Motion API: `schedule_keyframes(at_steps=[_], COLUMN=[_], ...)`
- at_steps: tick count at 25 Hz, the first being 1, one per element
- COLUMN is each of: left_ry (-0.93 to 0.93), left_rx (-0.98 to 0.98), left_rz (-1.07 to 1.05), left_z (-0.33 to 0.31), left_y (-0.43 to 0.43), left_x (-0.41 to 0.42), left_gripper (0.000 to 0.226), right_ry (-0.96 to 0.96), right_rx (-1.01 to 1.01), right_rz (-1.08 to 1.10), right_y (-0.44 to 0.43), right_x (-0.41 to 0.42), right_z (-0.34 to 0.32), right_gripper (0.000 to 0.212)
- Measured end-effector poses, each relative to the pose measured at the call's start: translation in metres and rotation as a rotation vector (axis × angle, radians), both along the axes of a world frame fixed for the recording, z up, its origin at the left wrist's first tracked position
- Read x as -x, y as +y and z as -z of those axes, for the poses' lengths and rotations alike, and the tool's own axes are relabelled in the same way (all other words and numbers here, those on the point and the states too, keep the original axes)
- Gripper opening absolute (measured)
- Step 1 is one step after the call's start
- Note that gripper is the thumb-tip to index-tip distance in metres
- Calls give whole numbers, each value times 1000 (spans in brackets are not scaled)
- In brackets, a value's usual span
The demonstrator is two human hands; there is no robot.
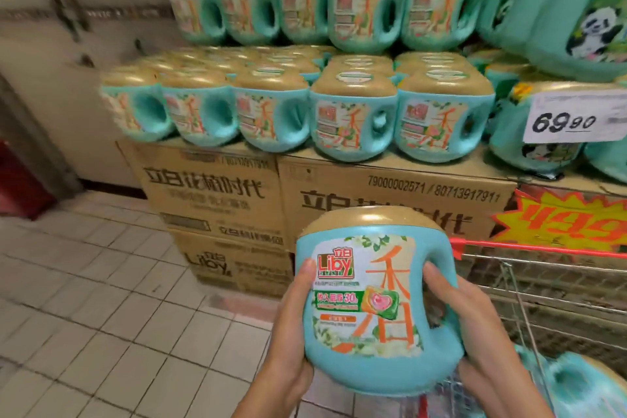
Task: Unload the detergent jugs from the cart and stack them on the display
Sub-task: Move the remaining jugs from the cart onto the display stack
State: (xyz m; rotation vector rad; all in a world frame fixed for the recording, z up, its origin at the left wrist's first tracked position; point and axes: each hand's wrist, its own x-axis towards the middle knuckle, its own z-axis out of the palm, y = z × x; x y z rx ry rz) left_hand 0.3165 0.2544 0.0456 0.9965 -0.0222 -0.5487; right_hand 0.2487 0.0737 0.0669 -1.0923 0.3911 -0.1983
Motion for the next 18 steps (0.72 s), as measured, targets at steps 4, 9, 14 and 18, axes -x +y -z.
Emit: schedule_keyframes(at_steps=[4,9,14,18], left_ry=[-81,-227,-435,-582], left_rx=[-9,-24,-21,15], left_rz=[-6,-14,11,119], left_z=[-26,-71,-135,-183], left_y=[60,90,95,89], left_x=[-49,-113,-193,-272], left_gripper=[50,56,54,72], right_ry=[-88,-193,-309,-437], right_rx=[-8,50,103,136], right_rz=[-7,22,46,90], right_y=[59,90,93,79], right_x=[-47,-108,-189,-264], right_z=[-28,-77,-122,-160], right_gripper=[53,36,57,65])
